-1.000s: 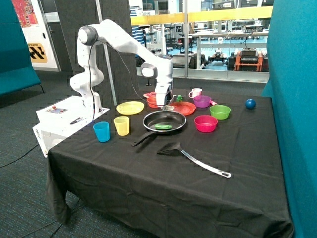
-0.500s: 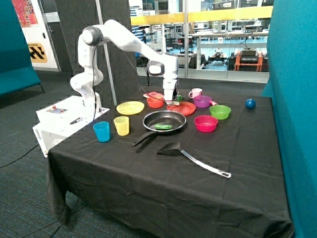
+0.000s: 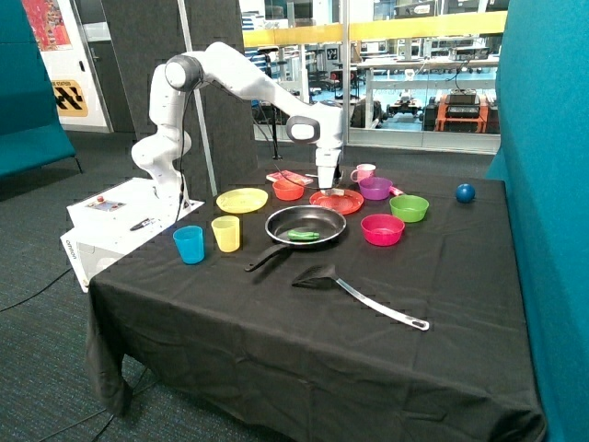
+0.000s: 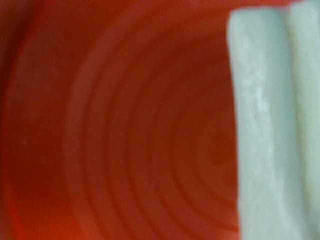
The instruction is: Serve the vegetables in different plates
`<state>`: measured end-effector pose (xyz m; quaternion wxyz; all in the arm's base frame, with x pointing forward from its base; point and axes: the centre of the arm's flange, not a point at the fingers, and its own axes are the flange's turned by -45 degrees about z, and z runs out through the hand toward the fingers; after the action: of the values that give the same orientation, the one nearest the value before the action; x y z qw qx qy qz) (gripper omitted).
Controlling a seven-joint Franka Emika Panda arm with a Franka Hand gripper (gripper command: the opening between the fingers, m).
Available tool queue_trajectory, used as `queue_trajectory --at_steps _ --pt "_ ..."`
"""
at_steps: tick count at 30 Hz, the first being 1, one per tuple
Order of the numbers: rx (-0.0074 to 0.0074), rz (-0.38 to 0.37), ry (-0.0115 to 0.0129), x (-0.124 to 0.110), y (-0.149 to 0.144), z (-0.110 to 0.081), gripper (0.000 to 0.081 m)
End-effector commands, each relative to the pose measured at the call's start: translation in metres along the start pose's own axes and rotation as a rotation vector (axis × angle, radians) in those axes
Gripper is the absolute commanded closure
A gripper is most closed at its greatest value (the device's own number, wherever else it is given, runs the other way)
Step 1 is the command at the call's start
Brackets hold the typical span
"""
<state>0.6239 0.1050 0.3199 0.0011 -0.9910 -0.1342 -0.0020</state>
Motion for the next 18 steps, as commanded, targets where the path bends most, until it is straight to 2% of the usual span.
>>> queue_trajectory --at_steps 1,6,18 --pt "-0.0015 -0.022 -0.0042 0.013 -0.019 -0.002 0.0236" --pt "-0.0015 -0.028 -0.0042 0.013 -0.024 -0.003 0.0158" --pt "-0.0016 -0.007 -0.0042 0.009 -0.013 0.003 0.0072"
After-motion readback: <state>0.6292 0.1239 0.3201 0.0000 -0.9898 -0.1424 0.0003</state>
